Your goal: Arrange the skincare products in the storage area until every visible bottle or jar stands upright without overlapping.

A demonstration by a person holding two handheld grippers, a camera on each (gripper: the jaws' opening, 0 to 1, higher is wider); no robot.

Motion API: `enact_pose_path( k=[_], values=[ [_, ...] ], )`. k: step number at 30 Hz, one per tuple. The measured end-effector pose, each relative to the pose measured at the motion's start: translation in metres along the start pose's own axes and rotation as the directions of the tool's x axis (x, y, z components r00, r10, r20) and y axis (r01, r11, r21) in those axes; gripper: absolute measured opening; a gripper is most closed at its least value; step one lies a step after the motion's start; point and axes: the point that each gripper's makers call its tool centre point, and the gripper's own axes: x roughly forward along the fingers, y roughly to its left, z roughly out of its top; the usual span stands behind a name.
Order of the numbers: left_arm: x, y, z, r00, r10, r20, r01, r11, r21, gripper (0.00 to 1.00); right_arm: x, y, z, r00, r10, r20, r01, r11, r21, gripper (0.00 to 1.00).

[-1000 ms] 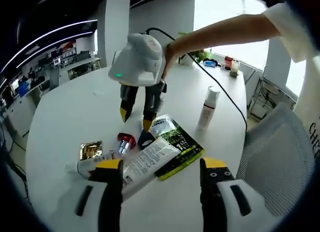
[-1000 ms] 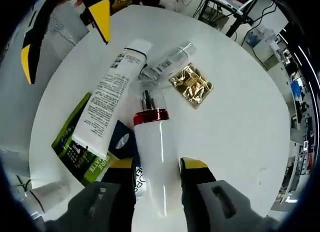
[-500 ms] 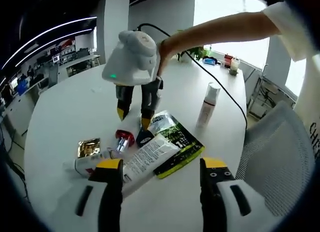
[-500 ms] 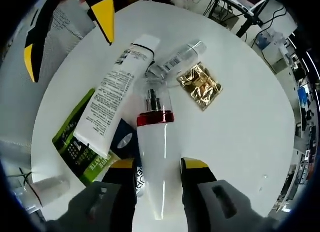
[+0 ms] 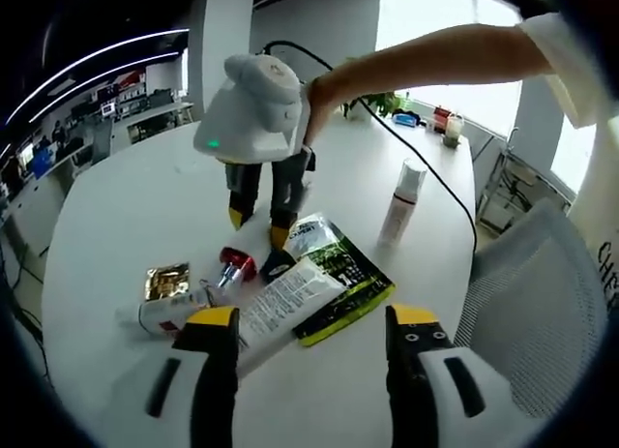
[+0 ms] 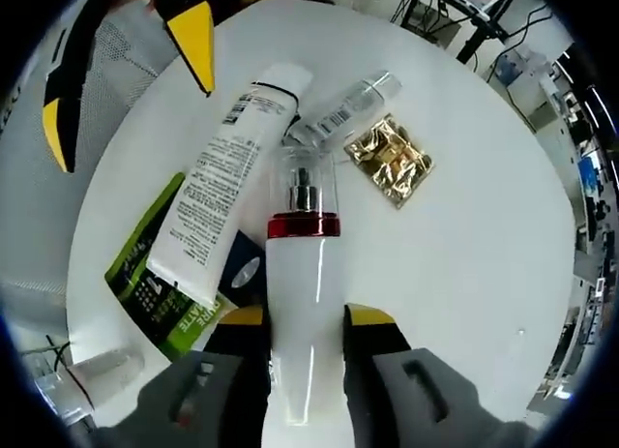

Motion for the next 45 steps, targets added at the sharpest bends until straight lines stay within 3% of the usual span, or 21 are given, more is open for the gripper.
enact_pose_path(
  k=[5, 8, 12, 14, 16, 17, 20, 24, 25, 26, 29, 31, 33, 37, 41, 45],
  values=[
    [-0.001, 0.002, 0.001, 1.0, 0.002, 0.015, -0.001, 0.999, -0.036, 0.54, -0.004, -0.001, -0.006, 0.996, -0.046, 0.083, 0.033, 0.988, 0.152, 0.26],
    [-0.001, 0.005, 0.0, 1.0, 0.008, 0.014, -0.008, 0.999, -0.04, 0.54, -0.006, 0.001, -0.011, 0.994, -0.06, 0.091, 0.044, 0.985, 0.165, 0.26],
    [0.0, 0.005, 0.002, 1.0, 0.01, 0.02, -0.009, 0.999, -0.039, 0.54, -0.01, 0.009, -0.011, 0.988, -0.062, 0.142, 0.021, 0.962, 0.272, 0.26],
    [0.0, 0.006, 0.002, 1.0, 0.009, 0.028, -0.008, 0.999, -0.053, 0.54, -0.015, 0.011, -0.011, 0.98, -0.075, 0.184, 0.009, 0.942, 0.334, 0.26],
    [0.0, 0.009, 0.003, 0.999, 0.017, 0.034, -0.014, 0.996, -0.084, 0.55, -0.021, 0.007, -0.01, 0.968, -0.111, 0.225, 0.003, 0.902, 0.433, 0.26],
    [0.0, 0.01, 0.003, 0.999, 0.023, 0.039, -0.019, 0.995, -0.098, 0.55, -0.023, 0.007, -0.01, 0.962, -0.121, 0.246, -0.019, 0.866, 0.5, 0.26],
    [-0.002, 0.013, 0.006, 0.998, 0.018, 0.067, -0.008, 0.989, -0.15, 0.54, -0.03, 0.015, -0.006, 0.942, -0.128, 0.31, -0.08, 0.812, 0.578, 0.26],
    [-0.004, 0.014, 0.013, 0.993, 0.015, 0.116, 0.008, 0.981, -0.196, 0.52, -0.034, 0.014, 0.001, 0.895, -0.159, 0.416, -0.185, 0.717, 0.672, 0.26],
    [-0.004, 0.015, 0.014, 0.993, 0.022, 0.12, 0.003, 0.979, -0.204, 0.5, -0.037, 0.029, 0.008, 0.876, -0.176, 0.449, -0.218, 0.686, 0.695, 0.26],
    [-0.004, 0.015, 0.015, 0.992, 0.03, 0.122, -0.006, 0.981, -0.195, 0.49, -0.039, 0.028, 0.01, 0.862, -0.19, 0.471, -0.239, 0.666, 0.706, 0.26],
    [-0.006, 0.015, 0.021, 0.988, 0.035, 0.154, -0.005, 0.981, -0.194, 0.47, -0.053, 0.025, 0.016, 0.792, -0.252, 0.556, -0.324, 0.599, 0.733, 0.26],
    [-0.008, 0.014, 0.027, 0.98, 0.015, 0.196, 0.032, 0.972, -0.233, 0.44, -0.063, 0.022, 0.018, 0.749, -0.298, 0.592, -0.354, 0.575, 0.737, 0.26],
    [-0.011, 0.014, 0.034, 0.971, 0.014, 0.237, 0.049, 0.965, -0.258, 0.41, -0.07, 0.02, 0.018, 0.727, -0.324, 0.605, -0.364, 0.566, 0.74, 0.26],
    [-0.016, 0.014, 0.045, 0.951, 0.011, 0.31, 0.088, 0.949, -0.303, 0.46, -0.083, 0.022, 0.019, 0.698, -0.338, 0.631, -0.376, 0.578, 0.724, 0.26],
    [-0.023, 0.012, 0.064, 0.916, 0.001, 0.402, 0.145, 0.932, -0.332, 0.47, -0.096, 0.017, 0.018, 0.674, -0.36, 0.645, -0.369, 0.592, 0.717, 0.26],
    [-0.029, 0.015, 0.079, 0.9, -0.029, 0.435, 0.17, 0.942, -0.288, 0.51, -0.109, 0.018, 0.023, 0.643, -0.379, 0.666, -0.37, 0.607, 0.703, 0.26]
  ],
)
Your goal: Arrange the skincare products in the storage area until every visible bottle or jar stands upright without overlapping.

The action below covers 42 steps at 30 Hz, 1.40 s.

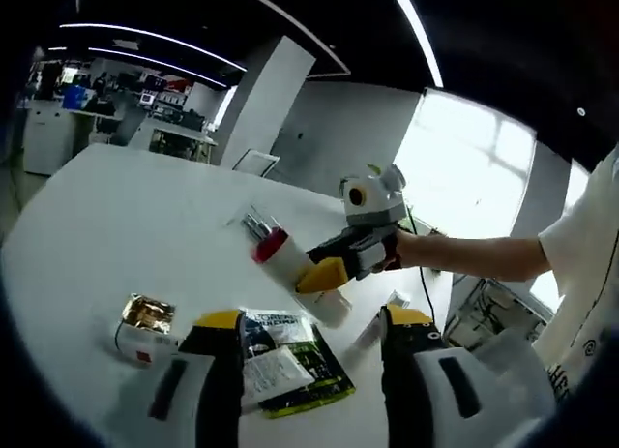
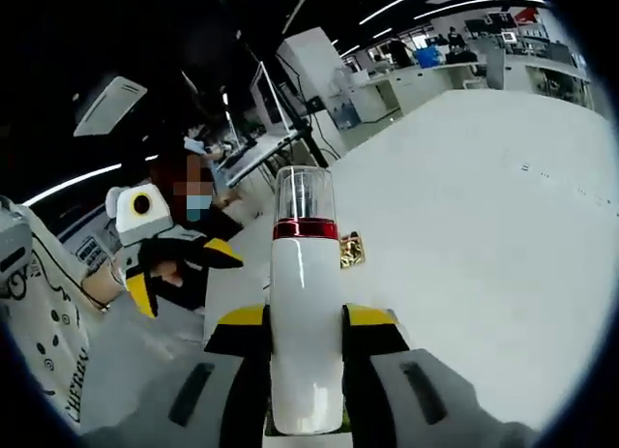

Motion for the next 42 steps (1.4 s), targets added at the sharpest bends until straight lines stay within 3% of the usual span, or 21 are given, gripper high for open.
enact_pose_path(
  k=[4, 7, 9, 11, 15, 18, 21, 26, 31, 35, 39, 42],
  values=[
    [0.005, 0.01, 0.021, 0.999, -0.004, 0.032, 0.004, 1.0, -0.013, 0.52, -0.004, 0.015, 0.005, 0.998, 0.03, 0.046, -0.031, 1.0, 0.003, 0.26],
    [0.01, 0.017, 0.028, 0.999, 0.006, 0.031, -0.005, 1.0, -0.009, 0.51, -0.006, 0.026, 0.008, 0.996, 0.051, 0.072, -0.05, 0.999, -0.005, 0.26],
    [0.015, 0.014, 0.036, 0.999, -0.022, 0.048, 0.023, 1.0, -0.013, 0.51, -0.009, 0.035, 0.011, 0.994, 0.065, 0.093, -0.064, 0.998, -0.011, 0.26],
    [0.019, 0.004, 0.047, 0.992, -0.086, 0.09, 0.09, 0.995, -0.042, 0.49, -0.012, 0.046, 0.014, 0.99, 0.087, 0.11, -0.085, 0.996, -0.018, 0.26],
    [0.024, -0.001, 0.059, 0.986, -0.121, 0.115, 0.121, 0.993, 0.006, 0.47, -0.018, 0.068, 0.023, 0.978, 0.127, 0.167, -0.123, 0.992, -0.031, 0.26],
    [0.026, -0.011, 0.07, 0.974, -0.164, 0.159, 0.163, 0.986, 0.014, 0.47, -0.021, 0.079, 0.026, 0.973, 0.144, 0.178, -0.137, 0.989, -0.052, 0.26],
    [0.029, -0.013, 0.076, 0.974, -0.155, 0.164, 0.154, 0.988, 0.016, 0.46, -0.023, 0.092, 0.026, 0.968, 0.162, 0.189, -0.152, 0.986, -0.068, 0.26],
    [0.037, -0.02, 0.08, 0.969, -0.189, 0.157, 0.187, 0.982, 0.028, 0.47, -0.03, 0.09, 0.031, 0.961, 0.162, 0.222, -0.15, 0.986, -0.073, 0.26],
    [0.046, -0.038, 0.087, 0.958, -0.249, 0.142, 0.244, 0.968, 0.051, 0.38, -0.039, 0.088, 0.036, 0.951, 0.183, 0.25, -0.161, 0.981, -0.106, 0.26],
    [0.054, -0.048, 0.096, 0.95, -0.282, 0.134, 0.27, 0.957, 0.103, 0.33, -0.049, 0.081, 0.043, 0.946, 0.169, 0.275, -0.136, 0.981, -0.136, 0.26],
    [0.066, -0.055, 0.098, 0.953, -0.29, 0.084, 0.268, 0.941, 0.208, 0.32, -0.056, 0.071, 0.044, 0.946, 0.152, 0.287, -0.104, 0.979, -0.174, 0.27],
    [0.074, -0.063, 0.097, 0.952, -0.299, 0.063, 0.278, 0.932, 0.232, 0.31, -0.062, 0.064, 0.043, 0.944, 0.143, 0.298, -0.083, 0.975, -0.204, 0.27]
  ],
)
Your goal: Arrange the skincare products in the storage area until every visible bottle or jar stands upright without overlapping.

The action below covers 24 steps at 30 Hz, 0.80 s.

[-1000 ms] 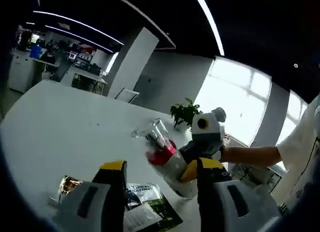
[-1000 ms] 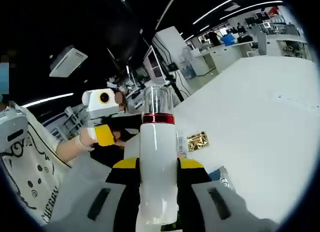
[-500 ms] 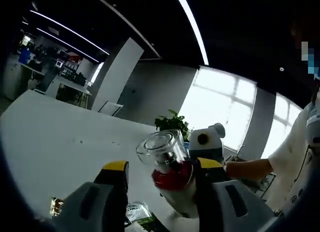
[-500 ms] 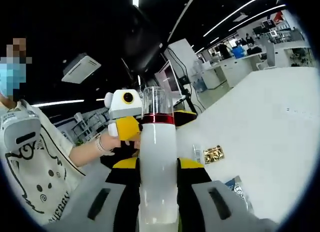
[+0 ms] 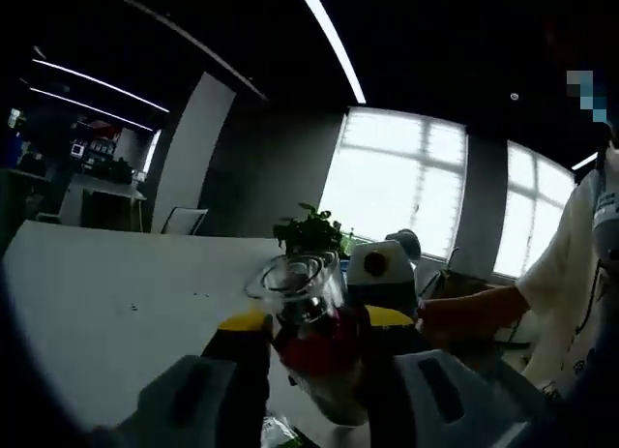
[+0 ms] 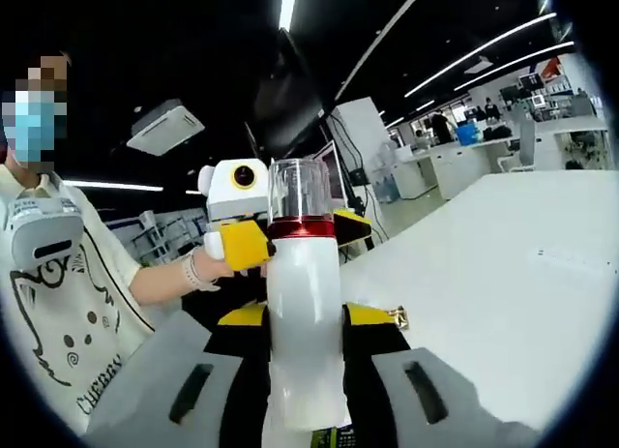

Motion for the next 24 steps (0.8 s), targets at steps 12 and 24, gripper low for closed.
enact_pose_path(
  k=[12, 24],
  values=[
    [0.03, -0.002, -0.025, 0.99, -0.017, -0.141, 0.02, 1.0, 0.021, 0.29, -0.023, -0.025, -0.02, 0.99, -0.114, -0.084, 0.1, 0.983, -0.153, 0.27],
    [0.06, -0.003, -0.055, 0.963, -0.001, -0.27, 0.041, 0.989, 0.143, 0.28, -0.041, -0.045, -0.047, 0.975, -0.189, -0.117, 0.166, 0.969, -0.181, 0.28]
  ],
)
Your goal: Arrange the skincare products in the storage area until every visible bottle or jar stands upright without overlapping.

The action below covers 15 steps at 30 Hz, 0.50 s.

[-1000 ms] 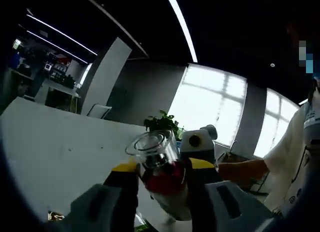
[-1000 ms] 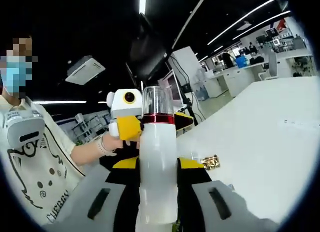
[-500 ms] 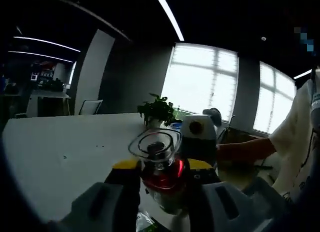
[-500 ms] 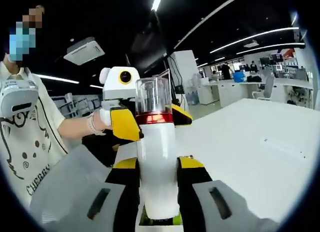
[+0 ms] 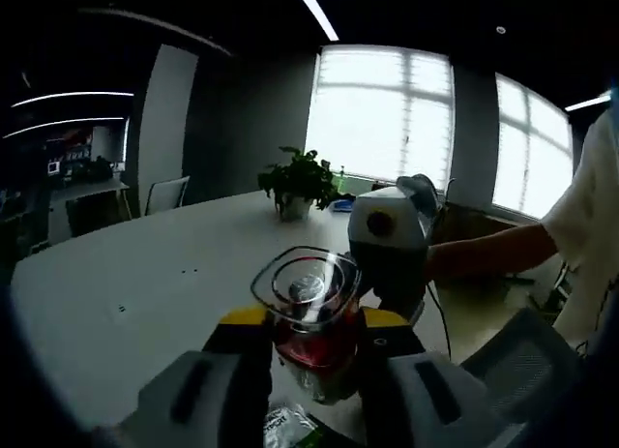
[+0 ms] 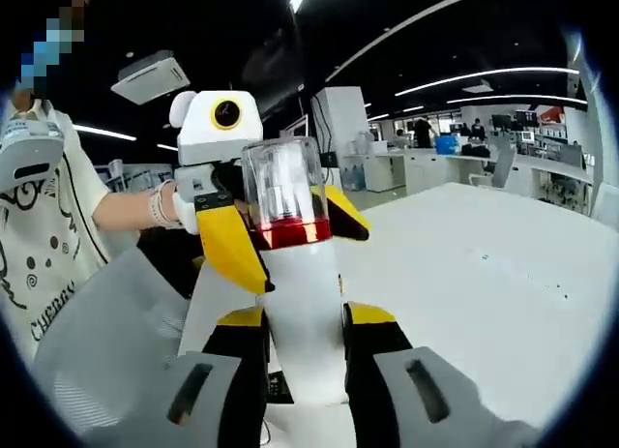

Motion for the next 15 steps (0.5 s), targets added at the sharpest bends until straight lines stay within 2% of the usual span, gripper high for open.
enact_pose_path(
  k=[7, 15],
  values=[
    [0.017, -0.004, -0.011, 0.998, 0.009, -0.059, -0.007, 0.999, 0.033, 0.28, -0.007, -0.016, -0.016, 0.999, -0.012, -0.045, 0.012, 1.0, 0.002, 0.29],
    [0.034, 0.0, -0.025, 0.992, 0.026, -0.12, -0.017, 0.997, 0.081, 0.28, -0.013, -0.038, -0.035, 0.994, -0.041, -0.103, 0.037, 0.998, -0.041, 0.28]
  ],
)
